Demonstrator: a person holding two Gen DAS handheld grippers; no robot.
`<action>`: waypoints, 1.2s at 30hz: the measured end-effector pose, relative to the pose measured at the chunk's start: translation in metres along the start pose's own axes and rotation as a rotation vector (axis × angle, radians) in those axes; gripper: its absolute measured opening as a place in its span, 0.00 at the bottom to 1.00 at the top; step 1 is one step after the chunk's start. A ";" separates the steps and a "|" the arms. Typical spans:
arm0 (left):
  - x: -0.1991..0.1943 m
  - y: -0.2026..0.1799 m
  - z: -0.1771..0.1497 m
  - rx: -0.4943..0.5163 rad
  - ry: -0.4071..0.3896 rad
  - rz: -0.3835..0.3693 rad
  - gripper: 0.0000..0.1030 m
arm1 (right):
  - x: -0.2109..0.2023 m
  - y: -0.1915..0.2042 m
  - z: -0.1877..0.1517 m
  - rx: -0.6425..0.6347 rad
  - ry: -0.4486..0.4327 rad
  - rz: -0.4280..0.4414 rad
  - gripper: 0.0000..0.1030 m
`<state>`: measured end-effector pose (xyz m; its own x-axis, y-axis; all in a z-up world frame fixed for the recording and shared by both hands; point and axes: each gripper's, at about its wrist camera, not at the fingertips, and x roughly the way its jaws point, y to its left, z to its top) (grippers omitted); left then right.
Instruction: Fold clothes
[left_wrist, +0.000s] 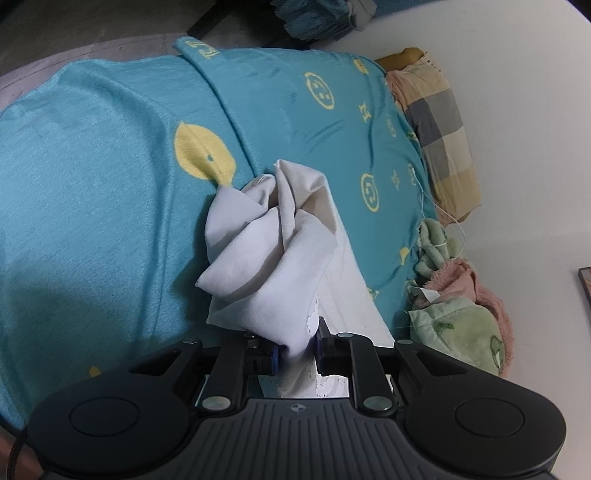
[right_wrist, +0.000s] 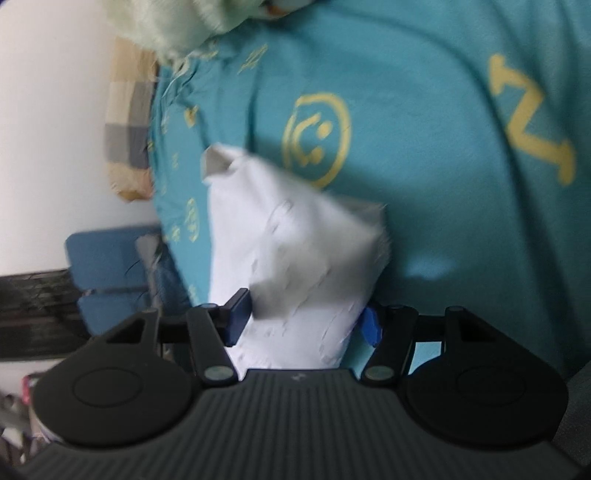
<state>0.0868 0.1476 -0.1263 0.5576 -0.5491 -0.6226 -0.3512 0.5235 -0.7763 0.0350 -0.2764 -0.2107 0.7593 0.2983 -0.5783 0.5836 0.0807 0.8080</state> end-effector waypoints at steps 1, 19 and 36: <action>0.001 0.002 0.000 -0.009 0.002 -0.001 0.18 | 0.001 0.000 0.000 0.002 -0.002 0.003 0.62; 0.024 0.022 0.000 -0.080 0.077 0.074 0.57 | 0.000 0.004 0.003 -0.036 -0.022 0.011 0.48; -0.002 -0.026 0.010 0.045 -0.029 -0.048 0.18 | -0.018 0.040 0.000 -0.194 -0.045 0.102 0.24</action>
<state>0.1019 0.1419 -0.1039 0.5947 -0.5556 -0.5811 -0.2900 0.5259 -0.7996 0.0451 -0.2788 -0.1677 0.8260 0.2721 -0.4936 0.4403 0.2353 0.8665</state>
